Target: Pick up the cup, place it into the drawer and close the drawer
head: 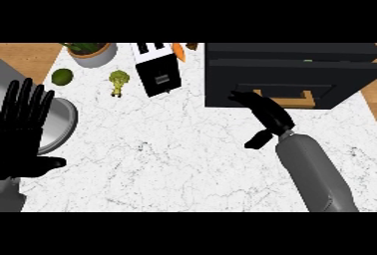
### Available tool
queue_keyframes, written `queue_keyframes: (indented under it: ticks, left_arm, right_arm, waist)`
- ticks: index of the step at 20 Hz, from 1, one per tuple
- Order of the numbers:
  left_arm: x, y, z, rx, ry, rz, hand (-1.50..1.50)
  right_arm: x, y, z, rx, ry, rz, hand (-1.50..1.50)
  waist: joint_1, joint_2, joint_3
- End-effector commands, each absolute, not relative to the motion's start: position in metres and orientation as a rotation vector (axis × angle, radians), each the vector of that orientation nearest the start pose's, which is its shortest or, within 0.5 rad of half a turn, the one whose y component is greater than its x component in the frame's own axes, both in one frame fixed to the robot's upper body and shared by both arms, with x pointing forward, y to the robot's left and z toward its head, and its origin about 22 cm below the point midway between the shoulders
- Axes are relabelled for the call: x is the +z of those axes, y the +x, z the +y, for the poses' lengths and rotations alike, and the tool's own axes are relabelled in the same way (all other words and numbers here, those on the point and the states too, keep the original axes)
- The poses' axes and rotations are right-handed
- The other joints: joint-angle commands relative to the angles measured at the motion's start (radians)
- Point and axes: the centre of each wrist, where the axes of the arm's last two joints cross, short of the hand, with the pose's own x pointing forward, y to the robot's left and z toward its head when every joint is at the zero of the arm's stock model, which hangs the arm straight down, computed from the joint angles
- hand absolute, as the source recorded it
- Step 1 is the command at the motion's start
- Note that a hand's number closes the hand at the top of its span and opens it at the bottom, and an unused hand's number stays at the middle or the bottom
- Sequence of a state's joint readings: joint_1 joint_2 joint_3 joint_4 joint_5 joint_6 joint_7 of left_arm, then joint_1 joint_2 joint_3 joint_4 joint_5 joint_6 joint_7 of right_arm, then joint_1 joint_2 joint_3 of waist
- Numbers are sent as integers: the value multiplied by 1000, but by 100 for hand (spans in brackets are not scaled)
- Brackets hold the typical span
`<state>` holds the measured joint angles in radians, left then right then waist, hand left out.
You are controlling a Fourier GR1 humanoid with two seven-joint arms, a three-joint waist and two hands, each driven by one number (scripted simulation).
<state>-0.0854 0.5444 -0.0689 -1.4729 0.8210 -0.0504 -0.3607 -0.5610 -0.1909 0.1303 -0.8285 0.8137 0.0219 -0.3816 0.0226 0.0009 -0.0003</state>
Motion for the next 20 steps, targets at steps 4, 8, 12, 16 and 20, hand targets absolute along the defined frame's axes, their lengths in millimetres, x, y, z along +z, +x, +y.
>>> queue_keyframes:
  ticks: [4, 8, 12, 16, 20]
  left_arm:
    - [32, 266, 339, 193, -282, -1888, -150]
    - [44, 264, 338, 170, -336, -1872, -150]
    - [50, 265, 345, 167, -331, -1883, -150]
    - [44, 273, 335, 153, -318, -1882, -150]
    - [45, 275, 339, 140, -324, -1895, -150]
  right_arm:
    - [-8, 403, -222, 1195, -360, -1541, -150]
    - [17, 418, -261, 1189, -382, -1504, -150]
    - [33, 425, -283, 1187, -388, -1483, -150]
    - [32, 429, -272, 1156, -405, -1498, -150]
    - [50, 433, -294, 1171, -412, -1495, -150]
  waist:
    - [4, 10, 1]
    - [36, 21, 2]
    - [44, 24, 3]
    - [53, 32, 3]
    - [71, 42, 4]
